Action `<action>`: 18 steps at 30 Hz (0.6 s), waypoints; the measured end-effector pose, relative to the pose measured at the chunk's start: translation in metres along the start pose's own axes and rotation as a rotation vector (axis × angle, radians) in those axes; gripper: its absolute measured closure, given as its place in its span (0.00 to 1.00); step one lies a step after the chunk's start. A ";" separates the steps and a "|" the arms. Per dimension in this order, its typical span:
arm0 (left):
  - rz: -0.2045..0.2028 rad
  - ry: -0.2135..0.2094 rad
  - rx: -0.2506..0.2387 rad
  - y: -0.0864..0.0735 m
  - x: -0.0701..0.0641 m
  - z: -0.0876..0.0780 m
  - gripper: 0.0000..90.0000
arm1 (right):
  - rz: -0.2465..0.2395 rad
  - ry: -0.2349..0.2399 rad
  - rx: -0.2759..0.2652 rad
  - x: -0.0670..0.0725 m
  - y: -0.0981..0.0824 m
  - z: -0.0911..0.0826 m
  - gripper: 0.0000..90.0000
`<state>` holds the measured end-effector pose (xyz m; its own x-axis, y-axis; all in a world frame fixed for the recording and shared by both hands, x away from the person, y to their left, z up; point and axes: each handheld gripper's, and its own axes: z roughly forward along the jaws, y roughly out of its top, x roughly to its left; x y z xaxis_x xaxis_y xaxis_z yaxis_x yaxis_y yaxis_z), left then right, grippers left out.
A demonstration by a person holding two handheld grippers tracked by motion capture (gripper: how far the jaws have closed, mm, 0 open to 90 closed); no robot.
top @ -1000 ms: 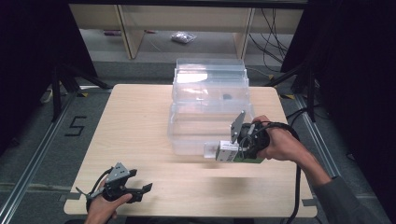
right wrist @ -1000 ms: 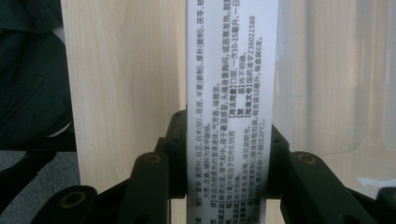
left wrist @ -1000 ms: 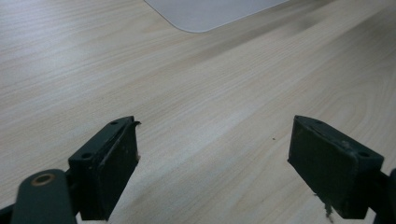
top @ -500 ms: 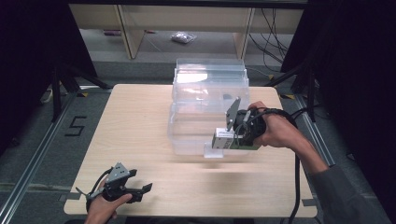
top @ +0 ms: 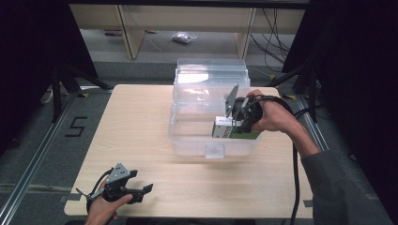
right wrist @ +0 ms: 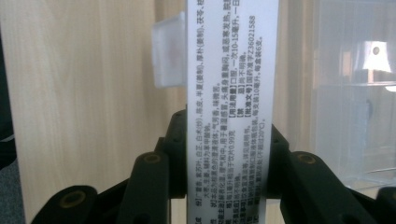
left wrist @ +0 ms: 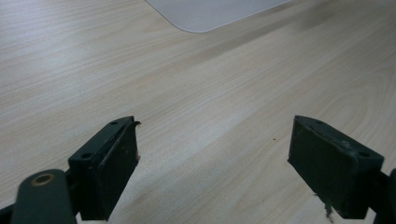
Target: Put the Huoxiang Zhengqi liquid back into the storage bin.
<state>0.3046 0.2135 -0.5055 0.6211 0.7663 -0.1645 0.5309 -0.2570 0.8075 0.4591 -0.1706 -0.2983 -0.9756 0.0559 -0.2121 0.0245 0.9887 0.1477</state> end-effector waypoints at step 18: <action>-0.006 0.001 -0.005 0.000 0.000 -0.001 0.17 | 0.024 0.078 0.023 -0.039 -0.009 0.044 0.72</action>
<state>0.3045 0.2139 -0.5050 0.6178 0.7681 -0.1686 0.5316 -0.2499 0.8093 0.5070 -0.1760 -0.3342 -0.9887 0.0692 -0.1326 0.0519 0.9902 0.1299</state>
